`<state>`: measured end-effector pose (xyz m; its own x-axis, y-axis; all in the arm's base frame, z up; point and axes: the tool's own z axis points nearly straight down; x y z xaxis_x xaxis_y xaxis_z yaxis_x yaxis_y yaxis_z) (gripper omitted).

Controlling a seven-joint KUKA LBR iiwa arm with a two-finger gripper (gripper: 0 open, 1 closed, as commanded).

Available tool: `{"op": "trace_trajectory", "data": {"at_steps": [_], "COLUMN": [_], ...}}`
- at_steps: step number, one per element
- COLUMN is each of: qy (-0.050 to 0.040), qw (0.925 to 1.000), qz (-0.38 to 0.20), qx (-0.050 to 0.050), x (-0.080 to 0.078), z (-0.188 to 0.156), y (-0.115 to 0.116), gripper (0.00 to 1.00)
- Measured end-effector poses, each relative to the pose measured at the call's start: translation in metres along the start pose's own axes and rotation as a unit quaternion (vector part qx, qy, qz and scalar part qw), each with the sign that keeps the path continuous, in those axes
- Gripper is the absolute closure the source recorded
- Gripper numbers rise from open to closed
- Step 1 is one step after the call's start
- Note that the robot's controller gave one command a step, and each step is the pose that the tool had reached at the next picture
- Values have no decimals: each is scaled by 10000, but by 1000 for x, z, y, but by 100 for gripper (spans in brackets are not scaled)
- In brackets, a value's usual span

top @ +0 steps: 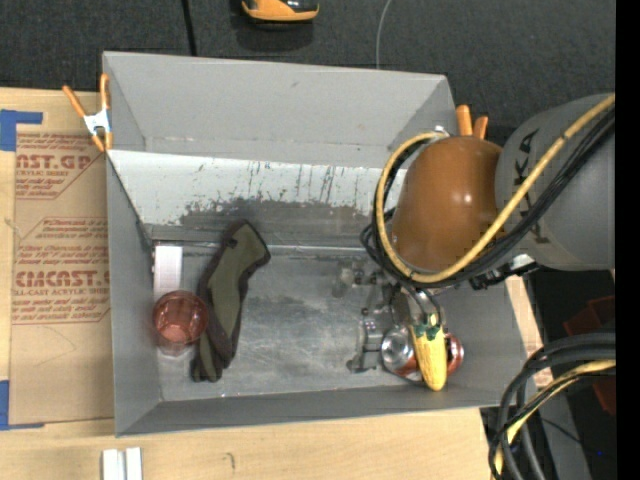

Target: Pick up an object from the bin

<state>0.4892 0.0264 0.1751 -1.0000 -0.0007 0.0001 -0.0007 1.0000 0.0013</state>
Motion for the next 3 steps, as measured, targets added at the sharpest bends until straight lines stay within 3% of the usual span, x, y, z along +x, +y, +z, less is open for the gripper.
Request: {"op": "trace_trajectory", "data": {"at_steps": [1, 2, 3], "qy": [-14, 3, -3], "qw": [9985, 9979, 9987], "qz": [-547, -643, -515], "qx": [-5, 11, 4], "x": [-3, -10, -15], "z": [12, 27, 32], "y": [-26, -58, -71], "gripper": [0, 0, 0]}}
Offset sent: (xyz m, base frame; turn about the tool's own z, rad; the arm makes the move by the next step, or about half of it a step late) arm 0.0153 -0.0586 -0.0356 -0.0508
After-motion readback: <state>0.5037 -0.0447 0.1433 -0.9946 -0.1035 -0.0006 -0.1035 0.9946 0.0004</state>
